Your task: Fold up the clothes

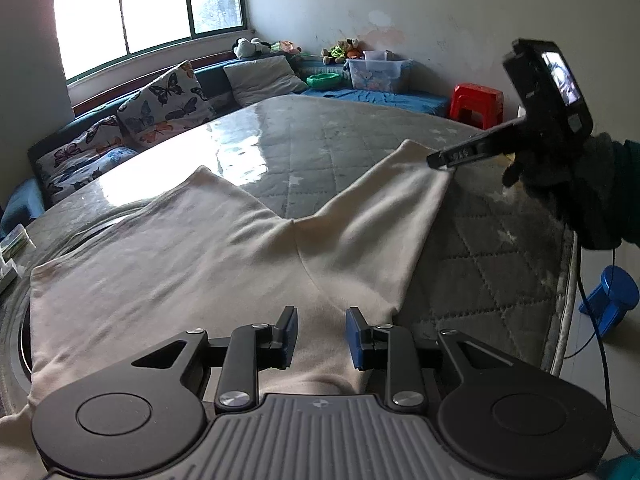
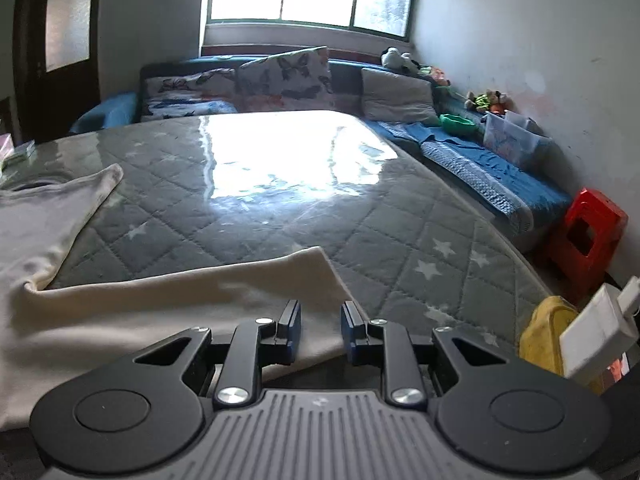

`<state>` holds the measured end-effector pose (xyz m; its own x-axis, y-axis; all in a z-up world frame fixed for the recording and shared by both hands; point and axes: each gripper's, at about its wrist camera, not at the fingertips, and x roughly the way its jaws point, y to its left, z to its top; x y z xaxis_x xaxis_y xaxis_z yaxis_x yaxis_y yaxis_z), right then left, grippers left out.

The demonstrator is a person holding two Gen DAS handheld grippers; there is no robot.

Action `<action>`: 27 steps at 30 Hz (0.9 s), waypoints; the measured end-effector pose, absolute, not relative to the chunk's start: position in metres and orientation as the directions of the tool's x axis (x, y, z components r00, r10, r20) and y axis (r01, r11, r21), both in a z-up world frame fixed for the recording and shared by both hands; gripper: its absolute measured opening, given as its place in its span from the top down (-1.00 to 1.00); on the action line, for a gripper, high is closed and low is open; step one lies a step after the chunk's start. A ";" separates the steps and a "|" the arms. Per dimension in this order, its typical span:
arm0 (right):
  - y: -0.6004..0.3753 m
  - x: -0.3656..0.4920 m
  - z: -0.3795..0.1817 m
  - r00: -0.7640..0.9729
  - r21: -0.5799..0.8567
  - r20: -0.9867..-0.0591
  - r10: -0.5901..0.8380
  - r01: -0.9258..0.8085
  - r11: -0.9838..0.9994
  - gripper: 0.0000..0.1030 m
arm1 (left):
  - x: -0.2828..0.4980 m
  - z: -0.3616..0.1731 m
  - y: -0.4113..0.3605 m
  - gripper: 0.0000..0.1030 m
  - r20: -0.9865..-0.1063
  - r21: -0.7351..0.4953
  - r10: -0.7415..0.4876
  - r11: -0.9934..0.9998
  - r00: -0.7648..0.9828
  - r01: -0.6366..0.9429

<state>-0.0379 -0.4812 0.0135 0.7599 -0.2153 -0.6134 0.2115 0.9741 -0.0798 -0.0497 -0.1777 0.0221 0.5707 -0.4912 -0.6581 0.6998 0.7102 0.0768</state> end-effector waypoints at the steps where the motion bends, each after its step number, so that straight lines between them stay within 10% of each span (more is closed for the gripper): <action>1: -0.483 -0.040 0.014 0.761 -0.075 -0.610 -0.221 0.222 0.972 0.43 | -0.050 0.021 -0.178 0.43 -0.660 0.077 -0.491 0.709 0.569 0.701; 3: -0.487 -0.044 0.015 0.762 -0.057 -0.608 -0.224 0.240 0.969 0.20 | -0.049 0.019 -0.178 0.43 -0.665 0.076 -0.489 0.707 0.564 0.703; 14: -0.508 -0.049 0.006 0.753 0.096 -0.631 -0.186 0.315 0.944 0.22 | -0.049 0.021 -0.176 0.41 -0.662 0.075 -0.484 0.718 0.573 0.692; 20: -0.506 -0.047 0.005 0.760 0.087 -0.619 -0.198 0.316 0.945 0.80 | -0.044 0.030 -0.172 0.35 -0.645 0.077 -0.469 0.745 0.603 0.662; 27: -0.500 -0.053 0.029 0.812 0.100 -0.555 -0.179 0.279 0.955 0.86 | -0.033 0.025 -0.176 0.35 -0.651 0.062 -0.454 0.767 0.609 0.638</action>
